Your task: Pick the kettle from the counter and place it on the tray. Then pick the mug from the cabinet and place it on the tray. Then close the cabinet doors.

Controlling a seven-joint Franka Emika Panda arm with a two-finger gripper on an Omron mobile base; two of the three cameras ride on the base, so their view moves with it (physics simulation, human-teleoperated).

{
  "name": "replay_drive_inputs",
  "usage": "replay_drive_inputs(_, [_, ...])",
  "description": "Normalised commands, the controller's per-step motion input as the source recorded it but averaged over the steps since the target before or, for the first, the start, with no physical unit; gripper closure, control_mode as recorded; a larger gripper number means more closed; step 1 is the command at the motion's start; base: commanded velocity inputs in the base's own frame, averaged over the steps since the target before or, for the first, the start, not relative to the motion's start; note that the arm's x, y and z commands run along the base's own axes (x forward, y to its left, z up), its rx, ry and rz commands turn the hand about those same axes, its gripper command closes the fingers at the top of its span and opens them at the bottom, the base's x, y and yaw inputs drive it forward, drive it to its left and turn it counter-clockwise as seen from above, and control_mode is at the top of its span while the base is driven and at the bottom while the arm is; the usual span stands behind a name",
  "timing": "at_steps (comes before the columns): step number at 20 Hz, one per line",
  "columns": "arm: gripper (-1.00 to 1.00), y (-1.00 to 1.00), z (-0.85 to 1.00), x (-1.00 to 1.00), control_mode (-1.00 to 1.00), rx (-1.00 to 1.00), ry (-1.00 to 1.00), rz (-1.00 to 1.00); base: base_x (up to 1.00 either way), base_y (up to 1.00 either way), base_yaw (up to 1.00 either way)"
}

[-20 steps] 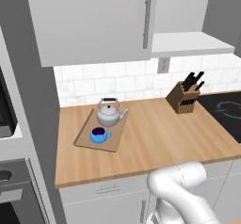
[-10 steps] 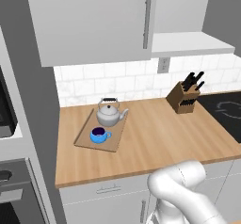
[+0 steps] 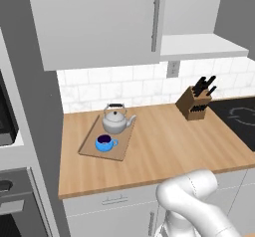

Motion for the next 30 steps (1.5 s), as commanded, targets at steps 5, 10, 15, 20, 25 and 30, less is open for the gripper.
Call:
replay_drive_inputs(5, [1.0, -0.68, -0.23, -0.85, -1.0, 0.0, -0.11, 0.03, 0.0, 0.0, 0.0])
replay_drive_inputs(10, [1.0, -0.64, -0.35, -0.31, -1.0, 0.0, -0.03, 0.01, 0.0, 0.0, 0.0])
replay_drive_inputs(15, [1.0, -0.62, -0.62, 0.51, -1.0, 0.0, 0.0, 0.02, 0.0, 0.0, 0.0])
replay_drive_inputs(20, [1.0, -0.45, -0.18, 0.72, -1.0, 0.07, -0.01, 0.07, 0.0, 0.0, 0.0])
replay_drive_inputs(25, [1.0, 0.07, 0.35, 0.28, -1.0, 0.09, -0.04, 0.19, 0.0, 0.0, 0.0])
replay_drive_inputs(30, [1.0, 0.61, 0.31, 0.37, -1.0, 0.02, 0.0, 0.24, 0.0, 0.0, 0.0])
